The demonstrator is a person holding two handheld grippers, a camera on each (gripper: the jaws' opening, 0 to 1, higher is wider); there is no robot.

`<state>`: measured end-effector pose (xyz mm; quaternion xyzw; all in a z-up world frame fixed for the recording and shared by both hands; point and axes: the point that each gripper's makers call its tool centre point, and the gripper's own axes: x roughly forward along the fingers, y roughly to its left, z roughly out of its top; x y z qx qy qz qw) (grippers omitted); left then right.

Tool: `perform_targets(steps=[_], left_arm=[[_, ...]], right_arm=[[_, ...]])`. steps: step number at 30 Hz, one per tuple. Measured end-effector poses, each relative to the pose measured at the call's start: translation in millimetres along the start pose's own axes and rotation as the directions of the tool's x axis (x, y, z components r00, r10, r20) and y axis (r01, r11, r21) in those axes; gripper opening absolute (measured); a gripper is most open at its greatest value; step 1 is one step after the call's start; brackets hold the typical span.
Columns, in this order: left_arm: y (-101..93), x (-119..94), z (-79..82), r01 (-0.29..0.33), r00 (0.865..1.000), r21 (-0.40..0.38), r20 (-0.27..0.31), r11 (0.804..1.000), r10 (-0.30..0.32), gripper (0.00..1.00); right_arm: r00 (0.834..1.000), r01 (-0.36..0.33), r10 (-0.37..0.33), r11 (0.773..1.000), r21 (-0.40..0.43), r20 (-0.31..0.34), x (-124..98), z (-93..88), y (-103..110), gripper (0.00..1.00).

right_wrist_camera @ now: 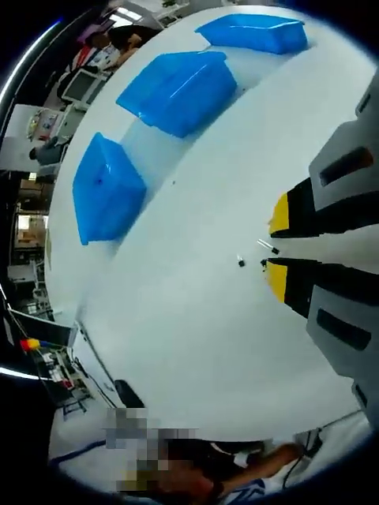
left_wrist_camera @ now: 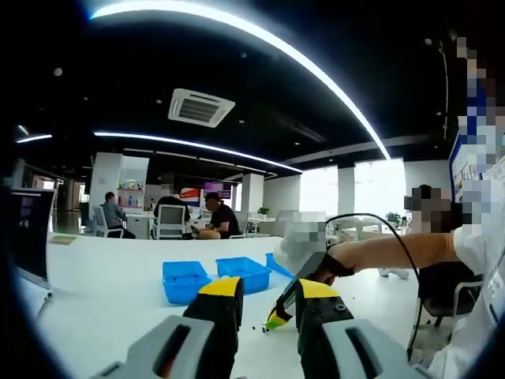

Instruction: Pick up the resistors one by one and place each resistor into its matching bin, sorting the parts by color and model until every resistor is separated into the correct bin for its type

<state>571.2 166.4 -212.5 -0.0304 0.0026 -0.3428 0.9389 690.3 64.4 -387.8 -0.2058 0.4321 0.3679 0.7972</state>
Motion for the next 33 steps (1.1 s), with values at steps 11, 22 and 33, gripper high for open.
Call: perform_targets(steps=[11,22,33], left_arm=[[-1.9,0.1,1.0,0.001,1.0,0.006,0.0,1.0,-0.001,0.28],[0.2,-0.6,0.7,-0.002,1.0,0.002,0.001,1.0,0.002,0.28],[-2.5,3.4,-2.8,0.001,1.0,0.003,-0.01,1.0,-0.001,0.28]], right_arm=[[0.999,0.029,-0.027,0.998,-0.053,0.032,-1.1,-3.1,4.5,0.04],[0.944,-0.063,0.048,0.997,0.036,0.326,-77.4,23.5,-4.5,0.04],[0.708,-0.082,0.02,0.995,0.053,0.706,-193.6,2.3,-25.1,0.04]])
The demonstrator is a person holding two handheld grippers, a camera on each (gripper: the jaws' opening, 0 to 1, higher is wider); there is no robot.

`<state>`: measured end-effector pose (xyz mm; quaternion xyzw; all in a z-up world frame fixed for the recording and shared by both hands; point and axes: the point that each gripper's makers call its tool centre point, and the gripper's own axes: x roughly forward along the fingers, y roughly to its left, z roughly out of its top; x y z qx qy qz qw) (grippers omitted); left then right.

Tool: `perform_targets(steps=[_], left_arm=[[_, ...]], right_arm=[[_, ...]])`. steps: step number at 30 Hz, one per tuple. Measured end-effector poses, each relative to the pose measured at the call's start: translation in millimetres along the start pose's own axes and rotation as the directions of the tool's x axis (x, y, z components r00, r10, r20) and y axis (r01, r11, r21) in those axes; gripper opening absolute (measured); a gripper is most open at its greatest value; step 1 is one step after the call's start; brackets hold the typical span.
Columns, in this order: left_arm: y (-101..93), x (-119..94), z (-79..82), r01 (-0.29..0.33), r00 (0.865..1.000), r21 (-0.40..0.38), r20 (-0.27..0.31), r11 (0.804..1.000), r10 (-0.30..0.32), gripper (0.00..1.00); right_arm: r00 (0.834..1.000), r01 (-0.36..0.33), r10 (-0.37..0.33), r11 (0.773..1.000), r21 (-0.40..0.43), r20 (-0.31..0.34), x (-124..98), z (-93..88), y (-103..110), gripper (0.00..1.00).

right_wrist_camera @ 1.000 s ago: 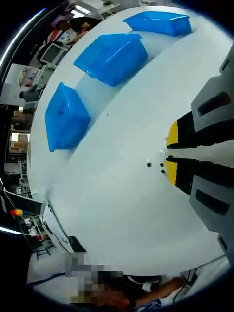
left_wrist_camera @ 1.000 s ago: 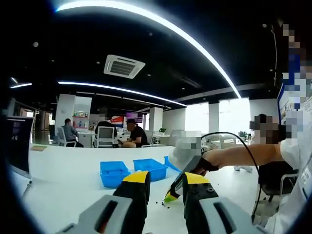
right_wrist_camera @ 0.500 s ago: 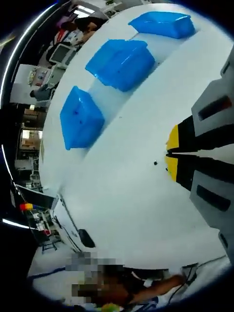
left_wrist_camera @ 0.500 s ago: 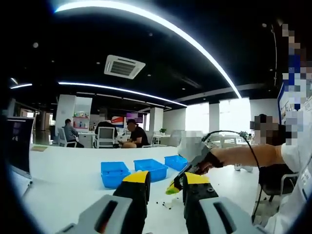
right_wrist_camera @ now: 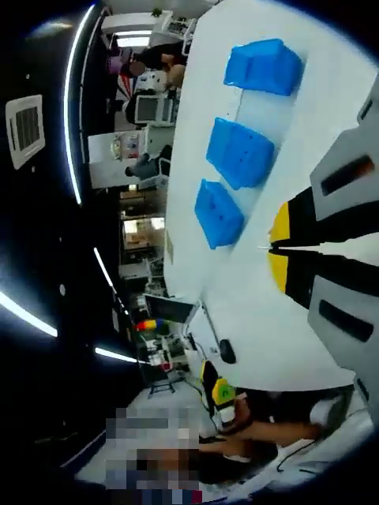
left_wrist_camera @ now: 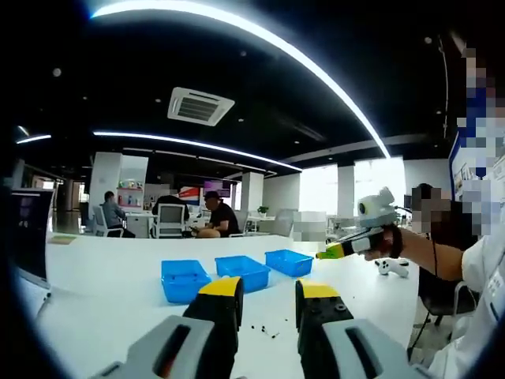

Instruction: Pick up the resistors one by one and place each resistor into its matching bin, sorting the parts by color and model until every resistor is separated into the correct bin for its type

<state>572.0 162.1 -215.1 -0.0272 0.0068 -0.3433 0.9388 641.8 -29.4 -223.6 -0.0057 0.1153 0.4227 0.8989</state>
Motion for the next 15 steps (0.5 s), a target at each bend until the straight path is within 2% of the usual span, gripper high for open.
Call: perform_targets(steps=[8,10,13,15], left_arm=[[1.2,2.9,-4.5,-0.004,1.0,0.001,-0.013,1.0,0.004,0.28],[1.9,3.2,-5.5,-0.003,1.0,-0.001,-0.016,1.0,0.003,0.28],[2.1,3.6,-6.9,-0.002,1.0,-0.002,-0.02,1.0,0.002,0.28],[2.2,3.9,-7.8,-0.001,1.0,-0.002,-0.023,1.0,0.001,0.28]], right_arm=[[0.995,0.058,-0.058,0.998,0.0,0.087,-57.9,-9.4,-5.8,0.04],[0.985,0.091,-0.093,0.996,0.027,0.143,-73.2,-7.9,-8.2,0.04],[0.975,0.141,-0.142,0.99,0.017,0.173,-88.5,-9.1,-11.8,0.04],[0.974,0.144,-0.145,0.989,0.021,0.173,-93.0,-9.9,-11.9,0.04]])
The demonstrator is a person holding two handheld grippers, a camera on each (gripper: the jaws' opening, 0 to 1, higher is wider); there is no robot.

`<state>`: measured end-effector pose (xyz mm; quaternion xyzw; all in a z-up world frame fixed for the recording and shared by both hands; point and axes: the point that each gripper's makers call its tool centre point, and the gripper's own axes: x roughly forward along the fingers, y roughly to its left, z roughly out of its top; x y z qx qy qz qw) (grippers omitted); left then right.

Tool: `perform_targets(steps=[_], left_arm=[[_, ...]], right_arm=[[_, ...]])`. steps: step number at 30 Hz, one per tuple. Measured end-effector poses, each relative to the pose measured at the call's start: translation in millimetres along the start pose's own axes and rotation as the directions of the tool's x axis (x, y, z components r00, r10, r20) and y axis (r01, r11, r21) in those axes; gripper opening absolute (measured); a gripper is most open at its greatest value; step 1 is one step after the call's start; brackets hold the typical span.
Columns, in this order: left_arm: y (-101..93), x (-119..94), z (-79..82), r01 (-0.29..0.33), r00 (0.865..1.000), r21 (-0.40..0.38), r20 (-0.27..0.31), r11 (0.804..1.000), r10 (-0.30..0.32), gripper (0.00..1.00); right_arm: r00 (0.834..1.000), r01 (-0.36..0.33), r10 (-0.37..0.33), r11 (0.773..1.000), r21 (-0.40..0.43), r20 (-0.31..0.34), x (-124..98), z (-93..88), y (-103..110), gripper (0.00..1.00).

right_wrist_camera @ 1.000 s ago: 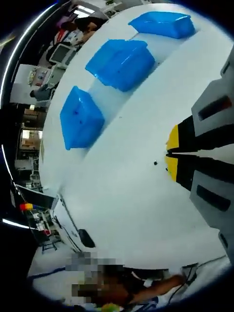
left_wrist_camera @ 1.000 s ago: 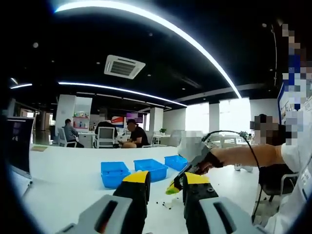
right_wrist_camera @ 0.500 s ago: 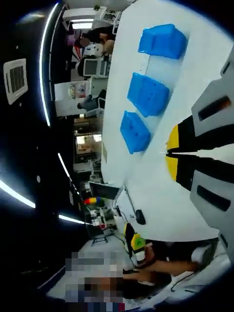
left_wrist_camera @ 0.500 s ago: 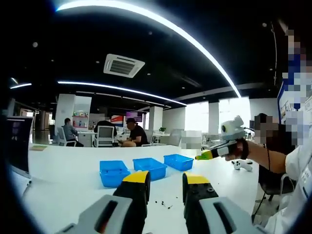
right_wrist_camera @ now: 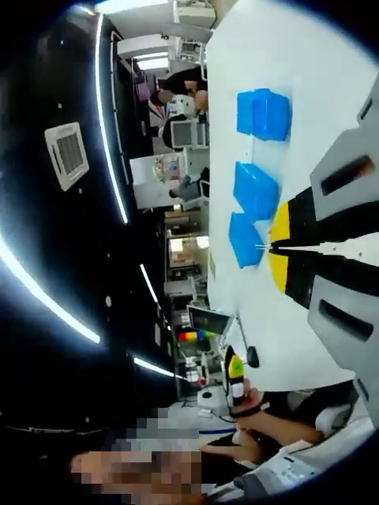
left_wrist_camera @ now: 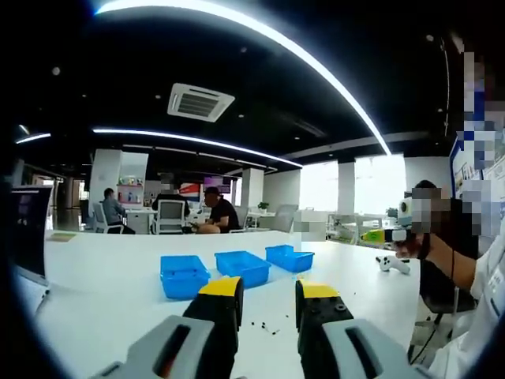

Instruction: Pick up the resistors one by one and place each resistor into its matching bin, sorting the parts by color and model until every resistor is separated into the correct bin for its type

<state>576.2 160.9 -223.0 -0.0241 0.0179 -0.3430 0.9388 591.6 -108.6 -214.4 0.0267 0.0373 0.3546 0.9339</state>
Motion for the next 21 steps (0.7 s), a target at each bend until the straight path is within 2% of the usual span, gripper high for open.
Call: perform_targets(steps=[5,9,21], left_arm=[[-1.9,0.6,-0.9,0.005,1.0,0.0,-0.004,1.0,-0.005,0.28],[-2.9,-0.4,0.3,0.003,1.0,0.002,0.001,1.0,-0.003,0.28],[-1.3,-3.3,1.8,0.003,1.0,0.002,0.004,1.0,-0.003,0.28]], right_arm=[[1.0,0.017,-0.017,1.0,0.009,0.008,0.5,3.5,-3.4,0.04],[1.0,0.025,-0.025,1.0,0.01,-0.001,13.8,6.1,-6.5,0.04],[0.999,0.003,-0.003,1.0,0.006,-0.048,94.1,23.1,-27.2,0.04]])
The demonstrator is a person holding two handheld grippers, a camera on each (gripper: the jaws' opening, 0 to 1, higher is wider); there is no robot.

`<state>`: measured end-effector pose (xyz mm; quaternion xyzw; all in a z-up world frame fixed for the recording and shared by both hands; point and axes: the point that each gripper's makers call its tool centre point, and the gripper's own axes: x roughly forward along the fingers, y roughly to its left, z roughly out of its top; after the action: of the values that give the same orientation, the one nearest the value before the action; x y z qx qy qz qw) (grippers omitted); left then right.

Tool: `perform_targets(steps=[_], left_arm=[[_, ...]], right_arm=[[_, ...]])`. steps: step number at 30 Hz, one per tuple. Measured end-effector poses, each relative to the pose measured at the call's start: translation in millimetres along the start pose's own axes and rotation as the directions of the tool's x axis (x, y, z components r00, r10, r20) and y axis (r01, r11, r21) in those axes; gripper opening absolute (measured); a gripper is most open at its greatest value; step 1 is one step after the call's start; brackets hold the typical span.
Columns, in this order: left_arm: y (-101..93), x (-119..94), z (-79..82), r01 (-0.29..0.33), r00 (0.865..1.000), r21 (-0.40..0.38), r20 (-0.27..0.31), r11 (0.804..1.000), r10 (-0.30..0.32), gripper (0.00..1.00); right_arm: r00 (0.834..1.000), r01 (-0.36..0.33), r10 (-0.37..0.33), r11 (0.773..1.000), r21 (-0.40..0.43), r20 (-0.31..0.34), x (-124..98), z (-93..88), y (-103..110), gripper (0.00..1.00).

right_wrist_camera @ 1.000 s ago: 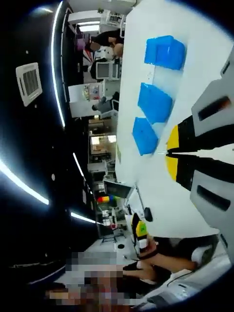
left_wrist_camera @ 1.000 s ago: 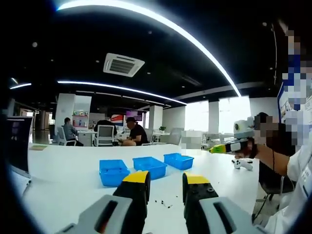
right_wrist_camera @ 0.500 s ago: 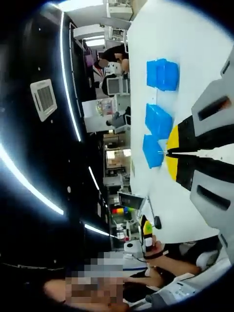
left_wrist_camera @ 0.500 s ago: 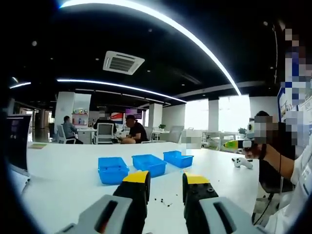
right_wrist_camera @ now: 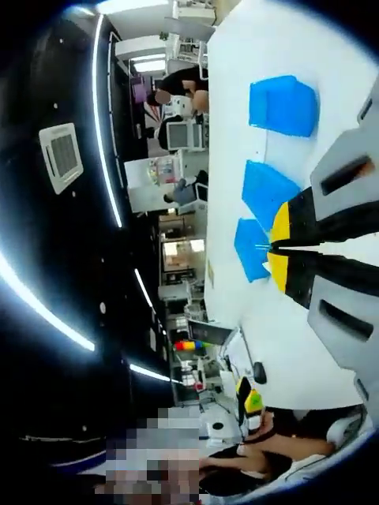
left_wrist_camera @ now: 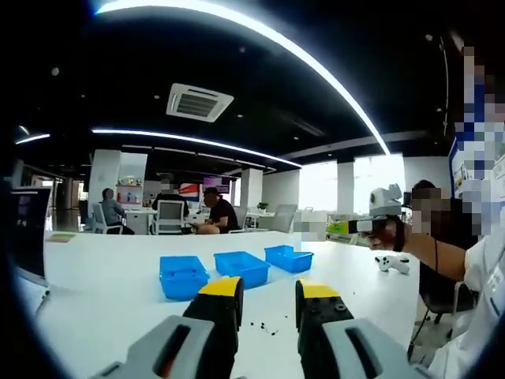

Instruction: Pick up the resistors one by one and place each resistor into its matching bin, sorting the parts by color and model until every resistor is separated into the correct bin for its type

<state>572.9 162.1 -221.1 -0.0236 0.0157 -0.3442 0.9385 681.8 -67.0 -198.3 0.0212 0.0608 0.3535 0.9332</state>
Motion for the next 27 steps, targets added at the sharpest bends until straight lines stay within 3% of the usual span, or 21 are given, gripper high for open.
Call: perform_targets(steps=[6,14,18,19,22,23,25,26,27], left_arm=[[0.0,0.8,-0.3,0.001,1.0,-0.001,0.0,1.0,-0.001,0.28],[-1.5,0.6,0.5,0.003,1.0,0.001,0.004,1.0,-0.003,0.28],[-0.5,-0.8,1.4,0.0,1.0,-0.002,0.008,1.0,0.0,0.28],[-0.4,-1.0,1.5,-0.001,1.0,-0.002,0.009,1.0,0.001,0.28],[-0.6,-1.5,2.0,0.0,1.0,-0.001,0.012,1.0,0.0,0.28],[-0.7,-1.5,2.2,0.0,1.0,-0.002,0.013,1.0,0.0,0.28],[0.1,-0.9,2.2,-0.001,1.0,-0.006,0.013,1.0,0.001,0.28],[0.2,-0.6,1.9,0.001,1.0,-0.006,0.012,1.0,-0.001,0.28],[0.1,-0.4,1.5,0.002,1.0,-0.006,0.011,1.0,-0.002,0.28]], right_arm=[[0.996,0.03,-0.035,0.997,-0.069,-0.083,53.2,-2.2,-21.3,0.04],[0.98,0.116,-0.124,0.992,-0.055,-0.154,132.1,-9.7,-63.8,0.04],[0.972,0.16,-0.17,0.984,-0.073,-0.164,156.6,-17.6,-83.0,0.05],[0.967,0.179,-0.196,0.977,-0.112,-0.164,159.5,-19.4,-89.6,0.05],[0.959,0.208,-0.225,0.972,-0.112,-0.172,167.1,-24.6,-95.9,0.05],[0.958,0.22,-0.235,0.97,-0.105,-0.162,167.4,-23.6,-97.4,0.09],[0.964,0.201,-0.22,0.971,-0.132,-0.147,170.4,-21.6,-96.3,0.37],[0.967,0.199,-0.219,0.969,-0.147,-0.134,169.9,-20.7,-95.2,0.45],[0.966,0.201,-0.223,0.966,-0.16,-0.134,168.0,-21.2,-94.8,0.44]])
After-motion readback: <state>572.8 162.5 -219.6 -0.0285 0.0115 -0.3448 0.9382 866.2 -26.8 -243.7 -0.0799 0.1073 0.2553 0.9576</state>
